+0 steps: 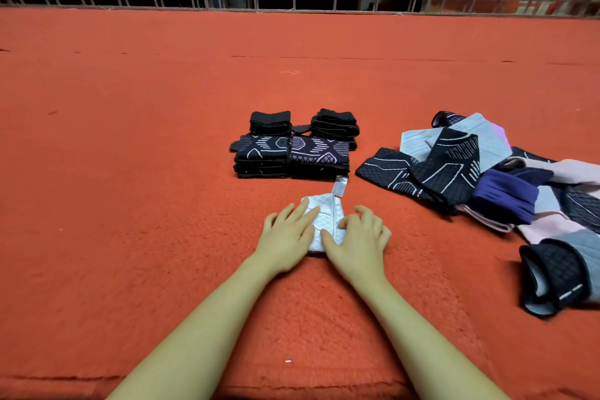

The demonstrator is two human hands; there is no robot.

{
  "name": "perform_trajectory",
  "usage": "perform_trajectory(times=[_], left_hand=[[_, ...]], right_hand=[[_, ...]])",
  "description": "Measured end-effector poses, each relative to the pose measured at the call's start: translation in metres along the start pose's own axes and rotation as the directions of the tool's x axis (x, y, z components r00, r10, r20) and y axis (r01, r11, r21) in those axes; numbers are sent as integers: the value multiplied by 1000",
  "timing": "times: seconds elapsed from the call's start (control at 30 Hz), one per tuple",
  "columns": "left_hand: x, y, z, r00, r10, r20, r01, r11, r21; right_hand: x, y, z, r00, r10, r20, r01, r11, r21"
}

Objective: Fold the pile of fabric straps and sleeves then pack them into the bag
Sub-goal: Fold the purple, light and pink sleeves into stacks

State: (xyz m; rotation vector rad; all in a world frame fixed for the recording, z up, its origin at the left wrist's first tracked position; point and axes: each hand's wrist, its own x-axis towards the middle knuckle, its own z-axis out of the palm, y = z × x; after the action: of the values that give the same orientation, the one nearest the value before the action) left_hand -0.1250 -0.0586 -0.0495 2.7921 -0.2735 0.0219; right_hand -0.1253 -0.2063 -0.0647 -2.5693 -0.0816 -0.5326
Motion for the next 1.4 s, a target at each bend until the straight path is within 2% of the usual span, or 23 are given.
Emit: perform_trajectory(times=[0.13,0.23,0.33,0.43,0.5,0.63,0.73,0.8,0.93,1.0,1.1,1.17,1.27,1.4], left_hand=[[-4,-5,4,990,22,-140,-32,997,-72],[-8,-3,5,980,55,-192,-73,993,-89],[-6,-1,5,988,79,-136,-83,996,-29],[-2,2,5,998,58,-22,-56,993,102],[-1,4,4,999,26,35,-30,992,122],[1,5,-1,998,11,65,-20,989,149],[2,4,-5,998,23,53,-32,986,163],[3,4,-8,999,45,10,-46,991,127],[5,-3,-19,958,112,-263,-105,994,41],[9,-10,-28,922,150,-357,-128,988,84],[18,-23,-40,854,293,-430,-170,938,301],[24,-33,-47,821,345,-455,-188,915,356],[29,-47,-51,791,363,-493,-220,920,324],[29,-57,-40,759,268,-593,-220,963,153]], right_hand=[[1,1,3,999,-27,38,26,999,26],[1,2,2,999,-27,-34,29,996,85],[0,3,0,996,18,-86,-10,996,92],[1,3,2,993,97,-61,-94,995,38],[2,1,2,988,145,-52,-144,989,9],[4,3,5,985,171,-2,-170,981,-94],[5,7,5,993,118,17,-117,992,-46],[5,7,4,998,62,-20,-61,998,24],[9,0,2,988,-50,-148,78,979,190],[17,-6,0,969,-132,-209,181,955,234],[34,-16,-2,923,-290,-255,342,920,192],[46,-23,-3,887,-368,-279,416,899,137],[60,-25,-1,837,-459,-297,499,864,71],[70,-27,6,813,-538,-225,553,833,8]])
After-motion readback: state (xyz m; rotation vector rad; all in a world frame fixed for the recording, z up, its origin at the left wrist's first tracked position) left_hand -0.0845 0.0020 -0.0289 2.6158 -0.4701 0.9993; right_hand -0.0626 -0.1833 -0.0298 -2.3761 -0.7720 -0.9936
